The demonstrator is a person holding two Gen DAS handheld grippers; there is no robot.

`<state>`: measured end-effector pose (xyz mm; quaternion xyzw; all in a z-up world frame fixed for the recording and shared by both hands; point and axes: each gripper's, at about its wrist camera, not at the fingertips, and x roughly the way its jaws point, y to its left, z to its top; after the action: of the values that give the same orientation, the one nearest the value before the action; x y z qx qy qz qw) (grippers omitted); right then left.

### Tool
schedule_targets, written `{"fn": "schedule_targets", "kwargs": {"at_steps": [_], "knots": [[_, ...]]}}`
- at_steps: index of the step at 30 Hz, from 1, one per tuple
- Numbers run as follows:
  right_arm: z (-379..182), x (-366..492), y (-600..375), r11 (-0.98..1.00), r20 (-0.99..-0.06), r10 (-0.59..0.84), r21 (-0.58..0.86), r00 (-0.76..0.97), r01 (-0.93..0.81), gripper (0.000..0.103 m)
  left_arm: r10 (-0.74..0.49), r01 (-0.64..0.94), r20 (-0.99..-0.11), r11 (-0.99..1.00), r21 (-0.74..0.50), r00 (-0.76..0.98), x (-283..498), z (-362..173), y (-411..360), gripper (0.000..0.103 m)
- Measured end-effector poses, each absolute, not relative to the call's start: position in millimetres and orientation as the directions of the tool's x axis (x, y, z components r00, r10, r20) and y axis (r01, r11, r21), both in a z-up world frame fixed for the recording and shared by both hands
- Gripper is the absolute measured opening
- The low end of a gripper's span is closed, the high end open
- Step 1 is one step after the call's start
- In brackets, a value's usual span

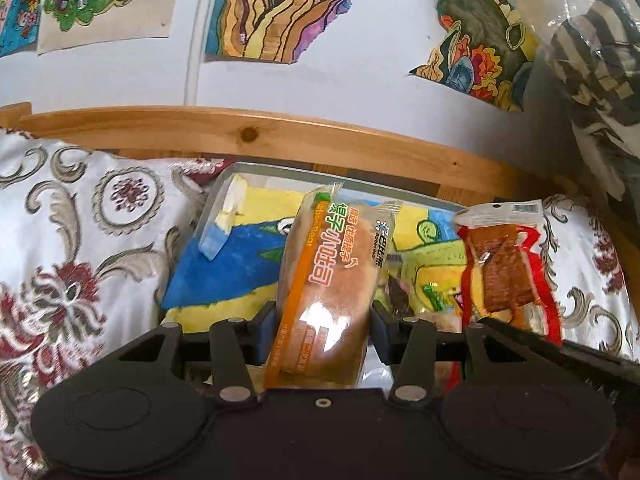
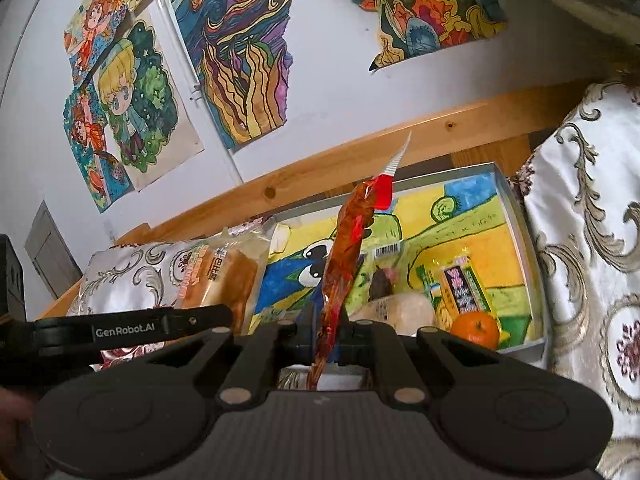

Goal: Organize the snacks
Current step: 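Carry the bread loaf and red pack over the grey tray with both tools, then lower both items into the tray and open both tools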

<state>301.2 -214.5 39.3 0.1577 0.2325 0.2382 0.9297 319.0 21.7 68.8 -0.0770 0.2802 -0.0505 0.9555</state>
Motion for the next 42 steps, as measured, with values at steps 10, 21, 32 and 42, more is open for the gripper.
{"fn": "schedule_targets", "kwargs": {"at_steps": [10, 21, 32, 42], "knots": [[33, 326, -202, 0.850, -0.360, 0.506, 0.364, 0.784, -0.382, 0.009, -0.137, 0.055, -0.532, 0.984, -0.167, 0.835, 346, 59, 10, 0.050], [22, 341, -201, 0.853, -0.384, 0.499, 0.374, 0.777, -0.364, 0.009, -0.129, 0.047, -0.535, 0.985, -0.164, 0.835, 357, 50, 7, 0.050], [20, 350, -195, 0.866, -0.414, 0.480, 0.364, 0.774, -0.342, 0.010, -0.130, 0.059, -0.517, 0.987, -0.152, 0.846, 360, 48, 5, 0.047], [26, 345, -195, 0.912, -0.445, 0.400, 0.278, 0.801, -0.301, 0.053, -0.108, 0.035, -0.491, 0.987, -0.157, 0.864, 346, 61, 6, 0.073]]}}
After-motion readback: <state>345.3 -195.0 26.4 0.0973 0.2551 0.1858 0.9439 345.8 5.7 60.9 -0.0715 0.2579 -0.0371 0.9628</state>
